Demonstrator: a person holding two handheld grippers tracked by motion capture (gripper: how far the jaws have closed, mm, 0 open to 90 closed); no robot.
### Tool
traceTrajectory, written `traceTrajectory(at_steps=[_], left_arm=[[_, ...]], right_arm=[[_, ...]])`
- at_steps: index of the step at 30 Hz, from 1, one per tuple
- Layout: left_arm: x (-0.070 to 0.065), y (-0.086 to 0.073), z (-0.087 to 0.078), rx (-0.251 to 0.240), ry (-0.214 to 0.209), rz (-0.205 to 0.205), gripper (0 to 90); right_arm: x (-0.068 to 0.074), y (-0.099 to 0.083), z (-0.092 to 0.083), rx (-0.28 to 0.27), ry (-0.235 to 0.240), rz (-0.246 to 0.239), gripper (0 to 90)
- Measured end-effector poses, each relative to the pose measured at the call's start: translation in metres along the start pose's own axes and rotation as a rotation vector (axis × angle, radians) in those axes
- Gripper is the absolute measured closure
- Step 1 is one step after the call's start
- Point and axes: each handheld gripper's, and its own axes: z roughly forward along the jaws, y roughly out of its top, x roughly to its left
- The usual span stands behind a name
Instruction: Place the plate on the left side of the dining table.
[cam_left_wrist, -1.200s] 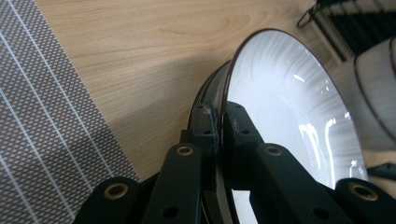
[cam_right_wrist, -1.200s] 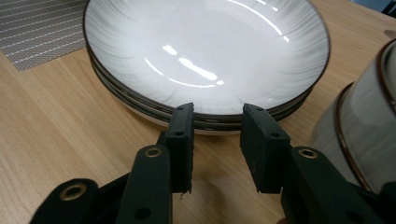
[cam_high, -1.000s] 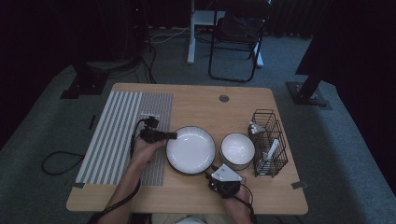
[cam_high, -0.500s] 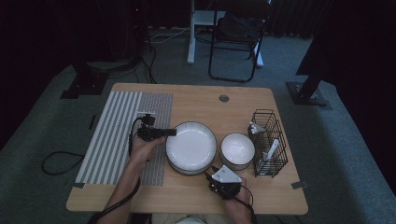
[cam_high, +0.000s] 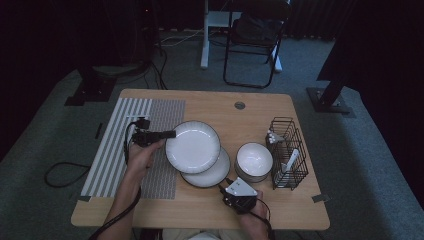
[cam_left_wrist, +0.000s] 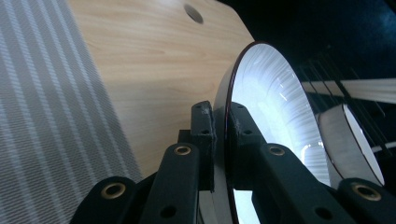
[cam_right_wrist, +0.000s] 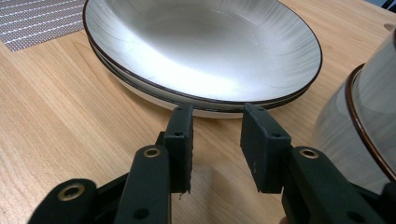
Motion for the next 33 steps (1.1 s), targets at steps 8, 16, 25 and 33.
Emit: traceTrajectory(at_steps=[8, 16, 25, 33], left_arm=[[0.018, 0.004, -0.03, -0.062, 0.043, -0.034, 84.1], [0.043, 0.003, -0.06, -0.119, 0.1, -0.081, 84.0], [0.073, -0.005, -0.093, -0.154, 0.183, -0.131, 83.9], [0.097, -0.011, -0.106, -0.157, 0.251, -0.156, 83.2]], right_arm=[[-0.001, -0.002, -0.001, 0.006, 0.0, 0.002, 64.1], [-0.002, -0.006, -0.001, 0.016, 0.002, 0.005, 63.9], [-0.004, -0.007, -0.001, 0.022, 0.005, 0.012, 63.2], [-0.005, -0.007, 0.0, 0.024, 0.003, 0.007, 62.9]])
